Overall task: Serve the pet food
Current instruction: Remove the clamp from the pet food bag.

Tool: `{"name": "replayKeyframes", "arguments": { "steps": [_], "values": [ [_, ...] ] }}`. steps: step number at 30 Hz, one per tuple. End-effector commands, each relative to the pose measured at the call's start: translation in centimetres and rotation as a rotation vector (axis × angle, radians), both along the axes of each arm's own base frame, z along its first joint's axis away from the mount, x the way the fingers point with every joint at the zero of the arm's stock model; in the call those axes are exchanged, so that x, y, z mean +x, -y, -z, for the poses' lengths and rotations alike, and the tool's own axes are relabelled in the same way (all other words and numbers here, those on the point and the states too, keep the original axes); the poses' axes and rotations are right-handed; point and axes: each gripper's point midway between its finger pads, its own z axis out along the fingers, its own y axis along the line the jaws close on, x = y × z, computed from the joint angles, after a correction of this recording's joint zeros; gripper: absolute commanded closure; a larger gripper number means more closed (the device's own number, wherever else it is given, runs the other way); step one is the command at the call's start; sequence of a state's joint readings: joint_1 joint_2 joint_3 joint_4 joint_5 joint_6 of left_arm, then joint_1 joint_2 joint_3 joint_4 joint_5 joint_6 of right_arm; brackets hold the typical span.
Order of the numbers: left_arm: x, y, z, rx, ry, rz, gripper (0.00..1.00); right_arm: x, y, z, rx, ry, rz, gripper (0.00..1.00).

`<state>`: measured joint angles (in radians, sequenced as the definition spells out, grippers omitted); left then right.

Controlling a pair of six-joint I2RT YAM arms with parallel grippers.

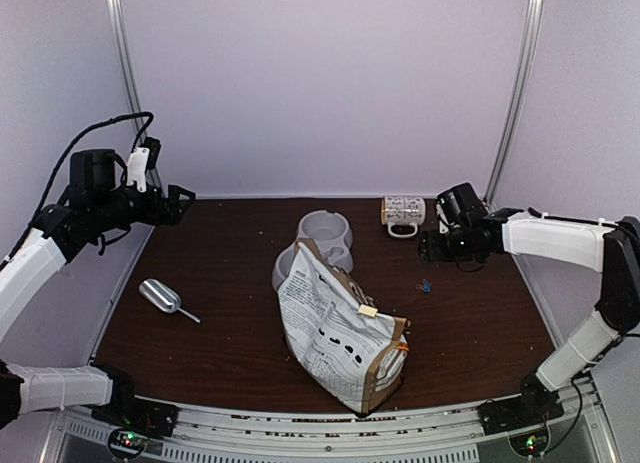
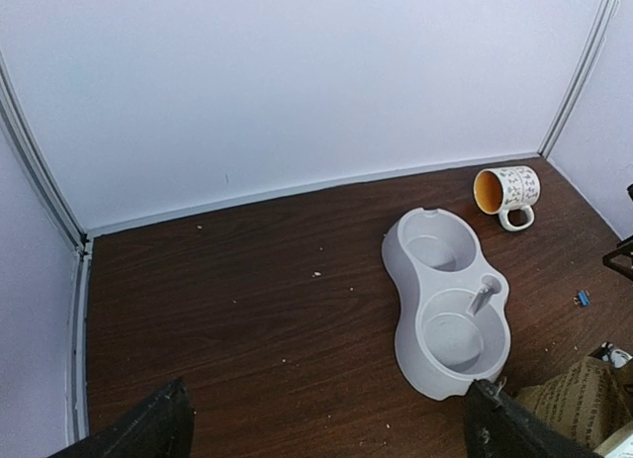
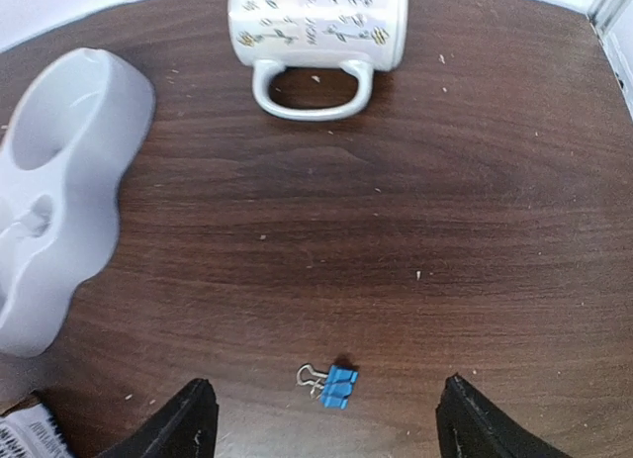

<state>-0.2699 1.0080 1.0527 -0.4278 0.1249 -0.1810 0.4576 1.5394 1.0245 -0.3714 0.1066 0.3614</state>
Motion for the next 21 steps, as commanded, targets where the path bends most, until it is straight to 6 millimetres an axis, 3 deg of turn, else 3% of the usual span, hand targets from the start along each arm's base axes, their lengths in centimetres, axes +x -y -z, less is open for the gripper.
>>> {"name": "replayKeyframes", "arguments": {
  "steps": [1, 5, 10, 12, 16, 21],
  "values": [
    [-0.1, -0.7, -1.7, 0.005, 0.078, -0.027, 0.02, -2.6, -2.0, -7.4, 0.108, 0.103, -0.156, 0.22],
    [-0.1, -0.8, -1.7, 0.008, 0.08, -0.031, 0.02, -7.5, -4.3, -13.3, 0.204, 0.179, -0.324, 0.2],
    [-0.1, -0.7, -1.7, 0.007, 0.079, -0.028, 0.02, -15.7, -9.4, -20.1, 0.286, 0.299, -0.632, 0.13],
    [-0.1, -0.6, -1.7, 0.005, 0.078, -0.024, 0.02, -18.1, -11.0, -21.1, 0.267, 0.304, -0.721, 0.12],
    [-0.1, -0.5, -1.6, 0.005, 0.075, -0.02, 0.02, -21.5, -13.8, -21.1, 0.167, 0.254, -0.865, 0.14],
    [-0.2, -0.5, -1.8, 0.002, 0.078, -0.015, 0.02, -24.6, -17.1, -21.0, 0.071, 0.2, -1.006, 0.14]
  ]
}}
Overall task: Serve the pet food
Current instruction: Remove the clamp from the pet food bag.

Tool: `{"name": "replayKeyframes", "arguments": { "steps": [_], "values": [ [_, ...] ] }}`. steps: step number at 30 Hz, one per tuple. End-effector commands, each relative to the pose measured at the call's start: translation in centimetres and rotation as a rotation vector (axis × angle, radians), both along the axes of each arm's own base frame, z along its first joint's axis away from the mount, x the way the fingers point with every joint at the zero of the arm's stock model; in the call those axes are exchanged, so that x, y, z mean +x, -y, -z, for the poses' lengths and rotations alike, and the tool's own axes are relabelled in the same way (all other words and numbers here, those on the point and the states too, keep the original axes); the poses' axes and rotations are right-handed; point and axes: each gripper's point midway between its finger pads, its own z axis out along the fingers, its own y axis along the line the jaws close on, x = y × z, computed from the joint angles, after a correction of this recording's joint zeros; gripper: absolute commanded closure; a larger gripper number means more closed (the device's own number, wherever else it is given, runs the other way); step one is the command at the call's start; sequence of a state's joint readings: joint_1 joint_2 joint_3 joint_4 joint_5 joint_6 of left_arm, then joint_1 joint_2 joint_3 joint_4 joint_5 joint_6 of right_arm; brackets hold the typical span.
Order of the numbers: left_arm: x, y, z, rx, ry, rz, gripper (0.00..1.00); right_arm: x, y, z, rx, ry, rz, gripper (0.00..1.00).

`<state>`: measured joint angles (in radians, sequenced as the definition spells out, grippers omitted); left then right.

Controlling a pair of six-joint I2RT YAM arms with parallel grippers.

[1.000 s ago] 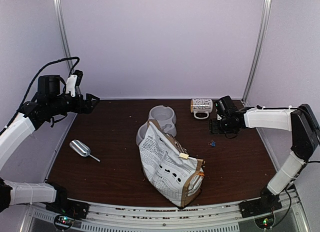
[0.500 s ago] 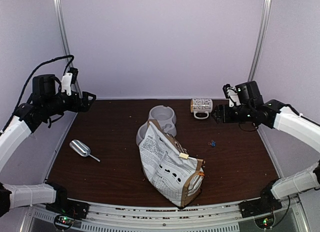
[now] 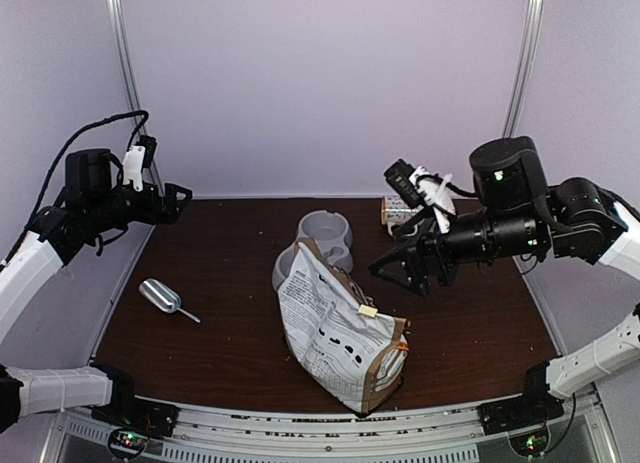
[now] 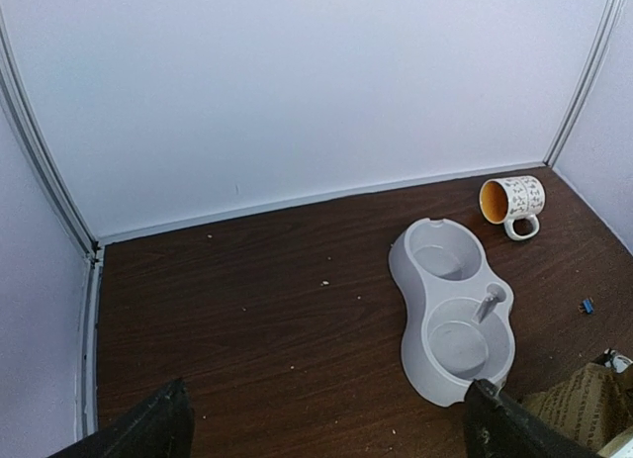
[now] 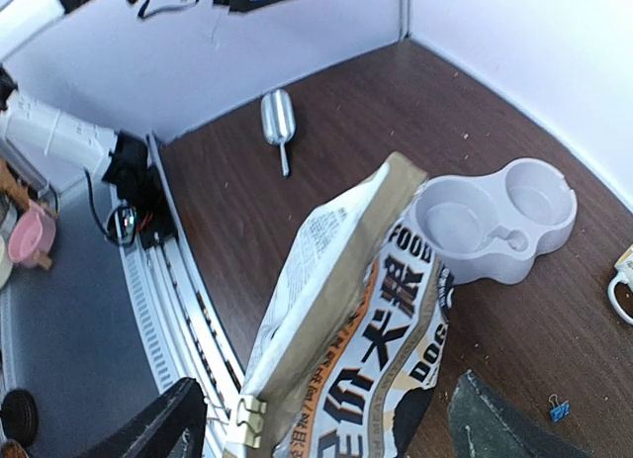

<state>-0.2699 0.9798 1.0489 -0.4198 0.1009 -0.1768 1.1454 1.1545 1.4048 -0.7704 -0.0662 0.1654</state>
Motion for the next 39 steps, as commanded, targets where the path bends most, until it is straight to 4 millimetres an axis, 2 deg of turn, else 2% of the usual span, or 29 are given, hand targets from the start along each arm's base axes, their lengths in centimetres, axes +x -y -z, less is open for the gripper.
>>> {"name": "replayKeyframes", "arguments": {
  "steps": [1, 13, 20, 26, 31, 39],
  "values": [
    [0.1, 0.1, -0.8, -0.001, 0.044, 0.007, 0.02, -2.0, -0.7, 2.0, -0.188, 0.024, -0.062, 0.14],
    [-0.2, 0.3, -1.2, -0.01, 0.05, 0.021, 0.02, -4.1, -3.1, 4.1, -0.387, 0.091, -0.102, 0.2],
    [-0.2, 0.3, -1.4, -0.013, 0.055, 0.022, 0.02, -4.1, -3.4, 3.7, -0.405, 0.122, -0.086, 0.3],
    [-0.3, 0.2, -1.4, -0.013, 0.056, 0.022, 0.02, -4.1, -3.7, 4.7, -0.451, 0.124, -0.087, 0.38],
    [-0.4, 0.2, -1.5, -0.014, 0.06, 0.023, 0.02, -4.2, -3.9, 4.8, -0.452, 0.125, -0.09, 0.41],
    [-0.4, 0.2, -1.6, -0.014, 0.061, 0.02, 0.02, -4.0, -4.0, 4.9, -0.46, 0.131, -0.082, 0.6]
  ]
}}
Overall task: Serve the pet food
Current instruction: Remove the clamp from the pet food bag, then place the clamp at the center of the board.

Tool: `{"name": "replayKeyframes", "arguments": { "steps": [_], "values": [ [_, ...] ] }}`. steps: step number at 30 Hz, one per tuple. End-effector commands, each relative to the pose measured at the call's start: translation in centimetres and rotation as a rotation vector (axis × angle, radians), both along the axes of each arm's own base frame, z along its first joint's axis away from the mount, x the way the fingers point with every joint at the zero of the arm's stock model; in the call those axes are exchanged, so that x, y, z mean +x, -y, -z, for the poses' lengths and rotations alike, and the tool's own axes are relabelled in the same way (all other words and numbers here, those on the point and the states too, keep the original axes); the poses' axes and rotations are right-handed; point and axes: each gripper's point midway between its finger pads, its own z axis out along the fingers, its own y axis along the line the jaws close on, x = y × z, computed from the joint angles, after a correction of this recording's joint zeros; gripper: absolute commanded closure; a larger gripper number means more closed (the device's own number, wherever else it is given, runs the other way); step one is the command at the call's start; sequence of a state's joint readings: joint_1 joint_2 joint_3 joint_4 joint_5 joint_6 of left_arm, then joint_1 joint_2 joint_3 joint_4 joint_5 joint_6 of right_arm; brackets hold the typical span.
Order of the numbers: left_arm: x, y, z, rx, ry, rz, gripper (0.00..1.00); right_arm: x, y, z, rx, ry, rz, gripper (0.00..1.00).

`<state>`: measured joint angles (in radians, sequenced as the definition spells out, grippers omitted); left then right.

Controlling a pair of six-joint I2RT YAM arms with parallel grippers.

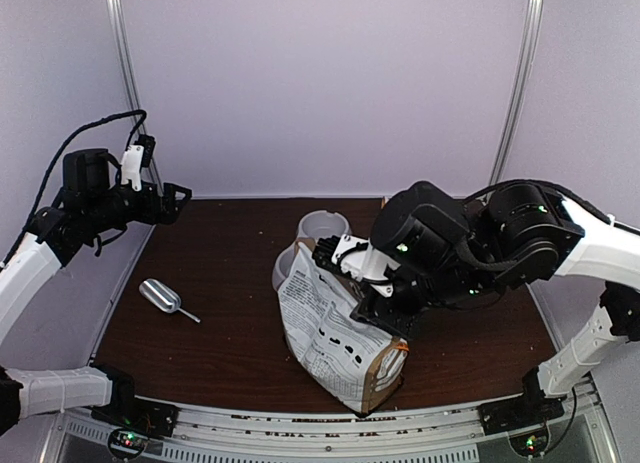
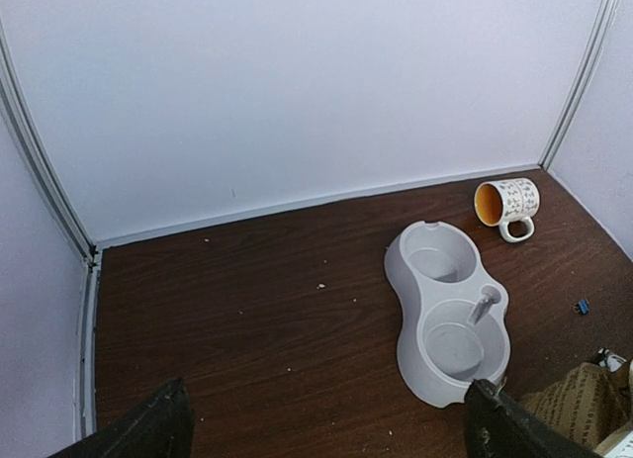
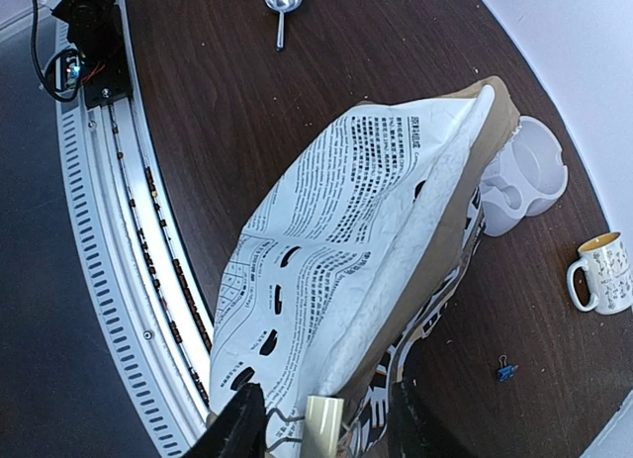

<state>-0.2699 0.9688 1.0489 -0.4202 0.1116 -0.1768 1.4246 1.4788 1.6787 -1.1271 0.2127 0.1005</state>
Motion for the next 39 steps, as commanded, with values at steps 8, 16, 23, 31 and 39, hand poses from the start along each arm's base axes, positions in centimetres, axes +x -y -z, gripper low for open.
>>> {"name": "replayKeyframes", "arguments": {
  "steps": [8, 16, 23, 31, 39],
  "values": [
    [-0.1, 0.1, -1.3, -0.008, 0.054, 0.01, 0.02, 0.3, 0.1, -1.4, 0.025, 0.023, 0.024, 0.73],
    [-0.1, 0.1, -1.2, -0.009, 0.052, 0.009, 0.02, 0.2, 0.3, -4.2, 0.139, 0.023, 0.032, 0.89],
    [-0.1, 0.0, -1.2, -0.006, 0.052, 0.008, 0.02, 0.8, 1.0, -6.2, 0.214, 0.046, 0.074, 0.91],
    [-0.1, -0.1, -1.2, -0.004, 0.053, 0.003, 0.02, 6.2, 5.4, -7.6, 0.329, 0.071, 0.273, 0.9],
    [0.1, 0.0, -1.0, -0.002, 0.046, 0.001, 0.02, 16.5, 14.1, 2.1, 0.429, 0.01, 0.68, 0.9]
  ]
}}
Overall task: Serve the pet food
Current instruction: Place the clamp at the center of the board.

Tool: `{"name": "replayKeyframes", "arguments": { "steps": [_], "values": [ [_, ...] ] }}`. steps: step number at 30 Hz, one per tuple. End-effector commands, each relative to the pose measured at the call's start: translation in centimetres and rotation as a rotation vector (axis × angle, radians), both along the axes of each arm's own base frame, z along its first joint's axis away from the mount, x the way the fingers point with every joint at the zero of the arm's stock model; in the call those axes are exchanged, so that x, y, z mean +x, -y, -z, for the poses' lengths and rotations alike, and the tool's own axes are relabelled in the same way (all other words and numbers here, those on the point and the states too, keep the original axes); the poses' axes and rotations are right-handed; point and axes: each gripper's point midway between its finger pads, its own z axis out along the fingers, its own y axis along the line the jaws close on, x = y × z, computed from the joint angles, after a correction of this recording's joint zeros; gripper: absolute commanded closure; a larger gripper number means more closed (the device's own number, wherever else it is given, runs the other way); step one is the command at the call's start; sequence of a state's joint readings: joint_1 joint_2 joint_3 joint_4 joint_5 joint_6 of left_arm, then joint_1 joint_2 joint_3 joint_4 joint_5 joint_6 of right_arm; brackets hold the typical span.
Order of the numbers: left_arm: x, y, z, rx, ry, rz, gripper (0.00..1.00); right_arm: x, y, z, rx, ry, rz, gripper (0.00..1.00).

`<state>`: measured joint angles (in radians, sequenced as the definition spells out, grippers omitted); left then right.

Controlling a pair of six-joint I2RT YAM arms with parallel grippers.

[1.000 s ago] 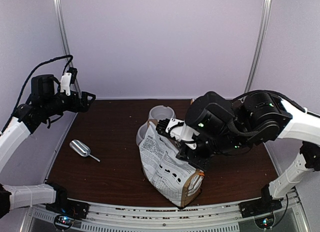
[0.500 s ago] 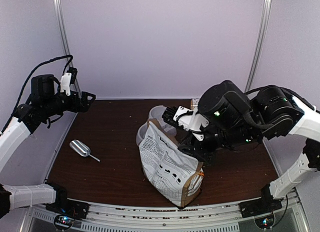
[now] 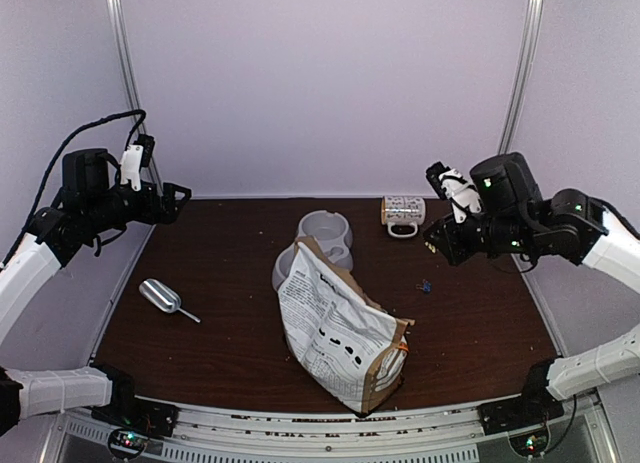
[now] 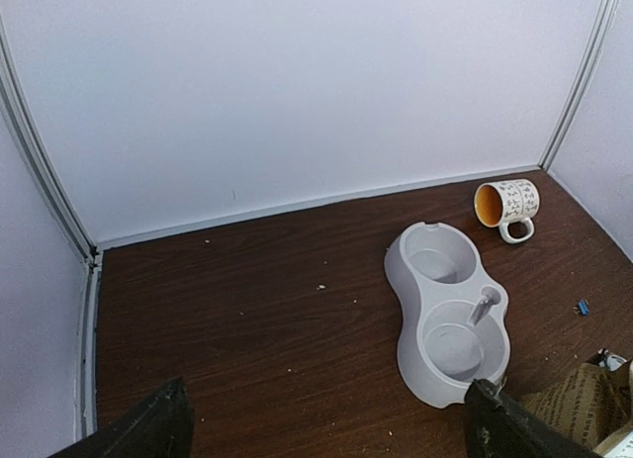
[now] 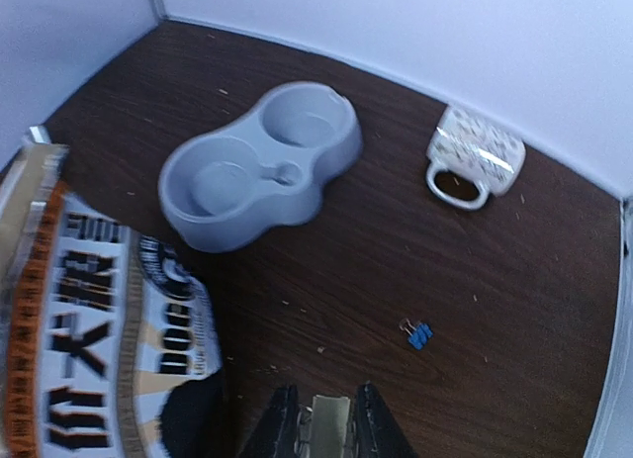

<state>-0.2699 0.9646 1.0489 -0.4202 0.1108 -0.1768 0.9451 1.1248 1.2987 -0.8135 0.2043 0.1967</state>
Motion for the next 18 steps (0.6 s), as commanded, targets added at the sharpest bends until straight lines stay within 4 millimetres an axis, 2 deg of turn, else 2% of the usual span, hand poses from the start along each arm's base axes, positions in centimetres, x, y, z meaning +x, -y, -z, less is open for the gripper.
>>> {"name": "replayKeyframes", "arguments": {
  "steps": [1, 6, 8, 13, 18],
  "values": [
    [0.2, 0.0, -0.8, 0.0, 0.04, 0.001, 0.02, 4.6, 3.0, 5.3, 0.133, -0.052, 0.177, 0.9],
    [0.3, -0.1, -0.5, 0.004, 0.035, -0.002, 0.02, 8.5, 8.5, 13.1, 0.208, -0.147, 0.417, 0.9],
    [0.4, -0.1, -0.5, 0.006, 0.033, -0.005, 0.02, 9.1, 10.2, 15.9, 0.216, -0.188, 0.49, 0.9],
    [0.6, -0.1, -0.2, 0.011, 0.025, -0.007, 0.02, 10.2, 12.9, 20.0, 0.184, -0.23, 0.632, 0.9],
    [0.7, -0.2, 0.0, 0.015, 0.02, -0.012, 0.02, 10.5, 15.2, 22.7, 0.167, -0.252, 0.742, 0.89]
  ]
}}
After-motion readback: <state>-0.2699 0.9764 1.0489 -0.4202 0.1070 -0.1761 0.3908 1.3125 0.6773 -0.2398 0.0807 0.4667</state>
